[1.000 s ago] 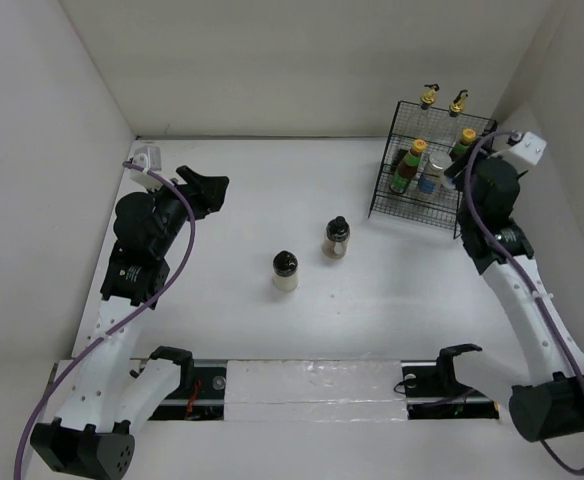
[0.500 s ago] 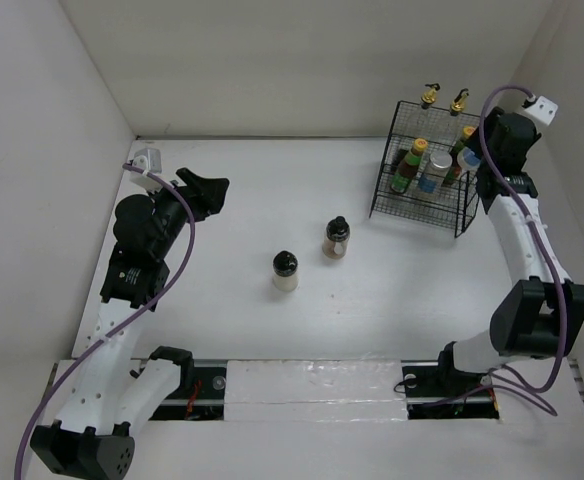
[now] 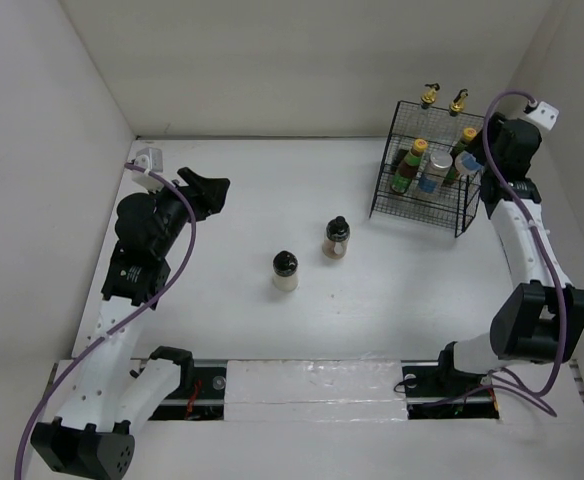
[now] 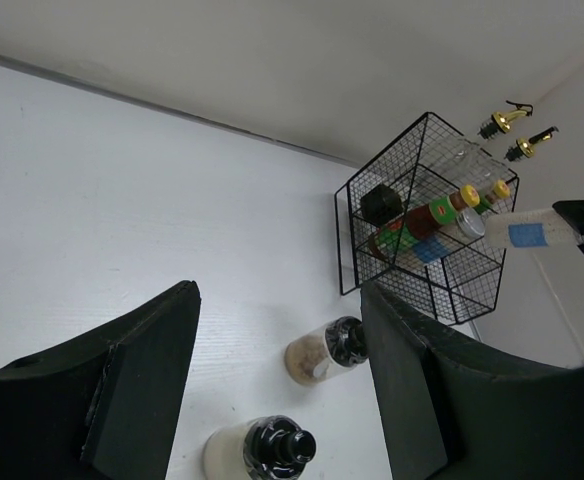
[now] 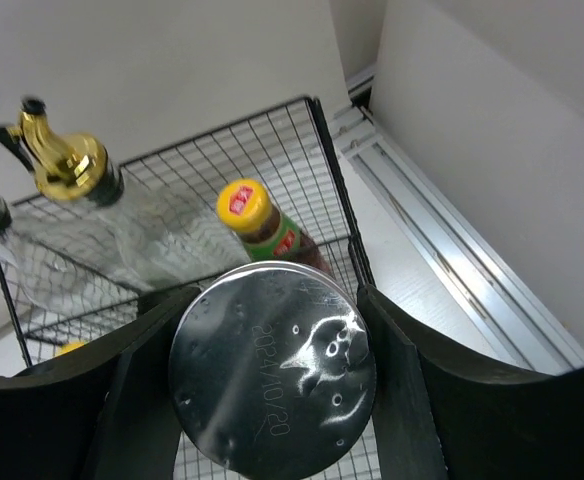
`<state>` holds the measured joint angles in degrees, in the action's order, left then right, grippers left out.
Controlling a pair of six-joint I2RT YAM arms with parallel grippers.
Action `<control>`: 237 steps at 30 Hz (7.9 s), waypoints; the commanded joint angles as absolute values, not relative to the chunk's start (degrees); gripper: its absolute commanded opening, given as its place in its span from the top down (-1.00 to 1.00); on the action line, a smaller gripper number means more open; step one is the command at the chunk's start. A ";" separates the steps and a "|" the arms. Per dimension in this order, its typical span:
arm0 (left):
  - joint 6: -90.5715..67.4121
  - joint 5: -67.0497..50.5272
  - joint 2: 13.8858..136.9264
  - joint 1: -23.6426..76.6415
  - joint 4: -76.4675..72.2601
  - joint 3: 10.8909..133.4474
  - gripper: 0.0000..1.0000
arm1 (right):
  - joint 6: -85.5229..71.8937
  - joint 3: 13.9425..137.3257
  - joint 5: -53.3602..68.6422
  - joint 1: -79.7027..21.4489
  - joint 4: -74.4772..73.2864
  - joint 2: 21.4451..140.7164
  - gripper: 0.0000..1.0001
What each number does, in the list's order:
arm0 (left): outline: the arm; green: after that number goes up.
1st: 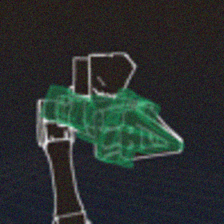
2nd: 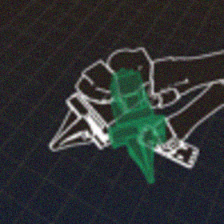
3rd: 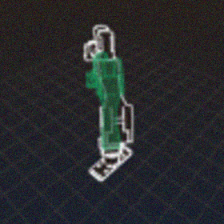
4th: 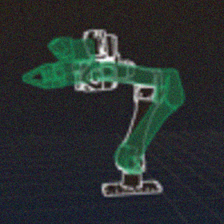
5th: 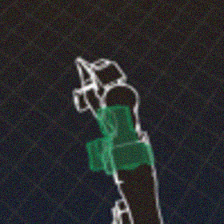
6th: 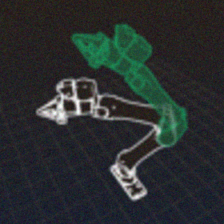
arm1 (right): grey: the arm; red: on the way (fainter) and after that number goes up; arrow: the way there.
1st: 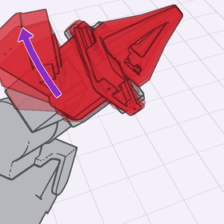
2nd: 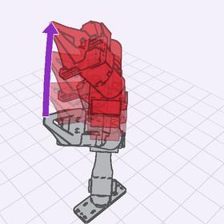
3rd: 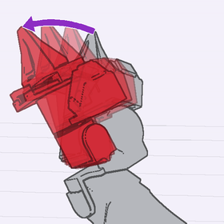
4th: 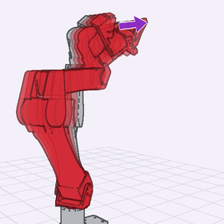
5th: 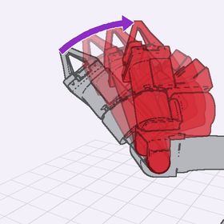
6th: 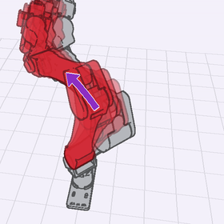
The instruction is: Organize the condiment bottles
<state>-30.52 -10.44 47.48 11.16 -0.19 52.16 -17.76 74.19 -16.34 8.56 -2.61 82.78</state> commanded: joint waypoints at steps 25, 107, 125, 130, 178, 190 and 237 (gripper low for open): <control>-30.85 -10.90 46.41 11.34 -3.08 52.03 -0.21 | -16.44 84.11 -14.33 9.59 -7.56 94.83 -0.02; -30.76 -11.95 47.99 11.34 -2.99 52.03 -0.17 | -10.19 69.79 -9.67 -12.83 3.16 72.24 0.75; -30.76 -11.95 47.99 11.34 -2.99 52.03 -0.17 | -11.87 68.39 -4.75 -6.94 6.50 84.28 0.78; -30.76 -12.48 48.52 11.34 -2.99 52.03 -0.17 | -12.92 66.53 -5.27 -8.17 7.03 87.28 0.78; -31.29 -12.22 50.19 11.34 -2.20 52.55 -0.30 | -4.31 53.61 6.15 -51.24 18.71 90.44 0.30; -31.29 -13.79 50.71 11.34 -3.25 52.03 -0.56 | -7.02 56.69 -12.55 -47.30 13.54 74.90 0.82; -31.82 -15.47 52.56 11.34 -3.52 52.56 -0.99 | -10.72 59.77 -22.76 -0.88 11.34 79.80 0.84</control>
<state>-32.01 -15.62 52.47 11.16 -1.45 52.10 -10.74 57.56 -20.58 -0.10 3.57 81.67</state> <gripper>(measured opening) 0.993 0.362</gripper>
